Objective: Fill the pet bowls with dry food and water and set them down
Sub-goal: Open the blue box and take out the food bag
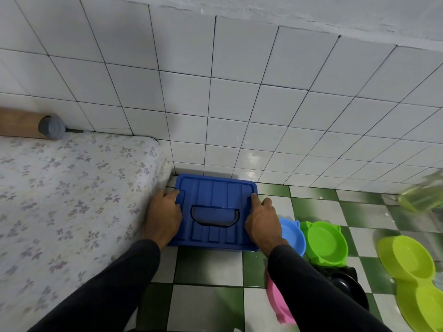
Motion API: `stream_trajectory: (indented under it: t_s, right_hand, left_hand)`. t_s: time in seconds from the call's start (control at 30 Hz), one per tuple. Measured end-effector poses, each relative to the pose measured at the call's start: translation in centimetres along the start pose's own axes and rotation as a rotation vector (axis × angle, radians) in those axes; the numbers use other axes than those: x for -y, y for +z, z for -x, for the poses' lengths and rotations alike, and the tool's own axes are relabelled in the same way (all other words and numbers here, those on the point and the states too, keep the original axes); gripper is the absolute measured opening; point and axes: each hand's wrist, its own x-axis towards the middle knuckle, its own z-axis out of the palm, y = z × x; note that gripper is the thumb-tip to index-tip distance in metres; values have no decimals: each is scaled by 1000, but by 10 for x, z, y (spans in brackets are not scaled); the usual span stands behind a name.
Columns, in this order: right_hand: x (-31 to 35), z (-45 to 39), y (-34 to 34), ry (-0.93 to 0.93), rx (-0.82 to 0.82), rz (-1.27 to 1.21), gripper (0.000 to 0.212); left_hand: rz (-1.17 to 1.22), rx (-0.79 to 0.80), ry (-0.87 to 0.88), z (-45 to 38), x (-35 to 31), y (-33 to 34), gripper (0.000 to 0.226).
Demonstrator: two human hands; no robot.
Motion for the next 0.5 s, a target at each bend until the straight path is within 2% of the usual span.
stream_trajectory:
  t_s: [0.17,0.37,0.5]
  right_hand:
    - [5,2,-4,-6,-40,-45,71]
    - [29,7,-28,-26,-207,-267,46]
    - [59,9,-45,-106,-282,-416,41]
  left_hand:
    - [18,13,-19,-2,-4,-8,47]
    - [119,-109,-27,-11,-9,-37,46]
    - [115,-228,-44,-18,-3,-72,42]
